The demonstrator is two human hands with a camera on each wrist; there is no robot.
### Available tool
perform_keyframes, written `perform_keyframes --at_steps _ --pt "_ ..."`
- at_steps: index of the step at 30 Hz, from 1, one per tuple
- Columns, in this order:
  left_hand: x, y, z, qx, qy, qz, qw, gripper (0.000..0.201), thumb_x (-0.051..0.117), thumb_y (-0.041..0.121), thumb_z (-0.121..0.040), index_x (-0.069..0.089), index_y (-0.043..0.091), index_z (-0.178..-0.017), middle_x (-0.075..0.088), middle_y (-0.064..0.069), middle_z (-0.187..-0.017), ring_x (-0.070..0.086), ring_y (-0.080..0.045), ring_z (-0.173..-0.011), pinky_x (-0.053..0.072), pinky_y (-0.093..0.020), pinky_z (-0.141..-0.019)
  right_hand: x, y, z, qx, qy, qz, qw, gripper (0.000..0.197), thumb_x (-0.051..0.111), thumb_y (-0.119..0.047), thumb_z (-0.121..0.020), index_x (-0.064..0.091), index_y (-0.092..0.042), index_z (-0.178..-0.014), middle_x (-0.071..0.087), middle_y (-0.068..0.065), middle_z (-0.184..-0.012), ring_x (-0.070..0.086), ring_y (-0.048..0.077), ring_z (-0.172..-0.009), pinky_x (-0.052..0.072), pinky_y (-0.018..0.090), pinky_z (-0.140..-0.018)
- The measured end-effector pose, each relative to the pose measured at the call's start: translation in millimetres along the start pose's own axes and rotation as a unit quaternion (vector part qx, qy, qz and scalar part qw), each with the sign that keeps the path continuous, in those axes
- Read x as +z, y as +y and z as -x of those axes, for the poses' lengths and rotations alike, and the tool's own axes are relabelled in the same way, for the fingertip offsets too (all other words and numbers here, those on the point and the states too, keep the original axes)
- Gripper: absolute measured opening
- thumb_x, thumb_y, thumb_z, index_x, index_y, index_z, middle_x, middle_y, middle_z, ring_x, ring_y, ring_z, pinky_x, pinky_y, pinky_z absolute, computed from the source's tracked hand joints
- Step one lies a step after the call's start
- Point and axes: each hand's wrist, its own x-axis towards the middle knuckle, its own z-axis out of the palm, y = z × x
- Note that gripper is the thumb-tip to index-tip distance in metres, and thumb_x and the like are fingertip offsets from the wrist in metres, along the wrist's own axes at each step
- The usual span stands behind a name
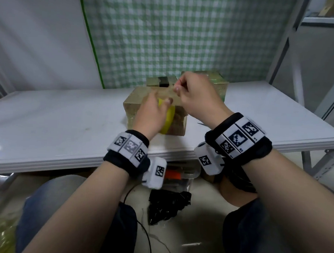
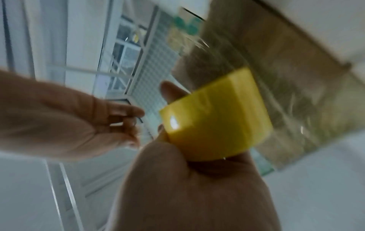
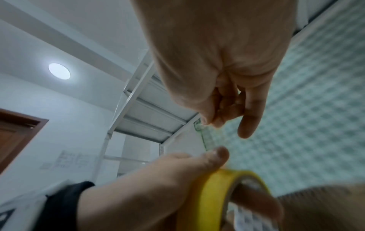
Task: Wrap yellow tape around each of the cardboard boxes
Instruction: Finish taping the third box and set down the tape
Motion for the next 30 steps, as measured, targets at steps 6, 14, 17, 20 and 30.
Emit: perform_keyframes --at_steps 6,14,17,20,30 --pt "-9 0 5 -0.029 -0.071 0.189 0.979 0.037 0.06 0.029 -0.102 0.053 0.02 -0.138 0.059 -0.016 -0.13 0.075 -0.035 -0.067 0.063 -0.052 -0.061 -6 8 -11 0.016 0.033 -0.095 0.995 0.008 0.066 -0.022 -0.097 0.064 -0.024 -0.089 0.063 -0.012 -0.082 0.056 0.005 -0.074 0.051 0.033 -0.073" --pt "-9 8 13 -0.044 -0.068 0.274 0.958 0.021 0.052 0.017 -0.106 0.063 0.008 -0.121 0.07 -0.024 -0.109 0.071 -0.027 -0.053 0.058 -0.04 -0.044 -8 29 -12 0.041 0.037 -0.114 0.992 0.069 0.085 -0.041 -0.079 0.054 -0.02 -0.137 0.062 -0.003 -0.111 0.058 0.009 -0.1 0.04 0.012 -0.075" --pt "-10 10 14 -0.037 -0.068 0.293 0.953 0.023 0.049 0.015 -0.107 0.06 0.005 -0.124 0.073 -0.025 -0.098 0.069 -0.023 -0.05 0.055 -0.032 -0.045 -4 37 -12 0.087 -0.02 -0.186 0.978 0.039 0.081 -0.042 -0.084 0.074 -0.017 -0.114 0.071 -0.01 -0.096 0.065 0.001 -0.086 0.041 0.011 -0.059" --pt "-8 10 13 -0.039 -0.075 0.305 0.949 0.025 0.049 0.016 -0.107 0.056 0.004 -0.128 0.075 -0.023 -0.092 0.067 -0.026 -0.048 0.058 -0.035 -0.048 0 44 -14 0.089 0.004 -0.222 0.971 0.011 0.081 -0.031 -0.086 0.078 -0.023 -0.08 0.066 -0.022 -0.061 0.058 -0.013 -0.058 0.039 0.008 -0.052" --pt "-5 11 11 -0.064 -0.173 0.314 0.931 0.053 0.047 0.025 -0.108 0.022 0.016 -0.154 0.077 -0.017 -0.082 0.07 -0.023 -0.059 0.058 -0.028 -0.059 -3 48 -49 0.085 0.009 -0.153 0.985 0.022 0.082 -0.031 -0.084 0.071 -0.019 -0.069 0.066 0.0 -0.065 0.056 0.003 -0.05 0.05 0.022 -0.056"
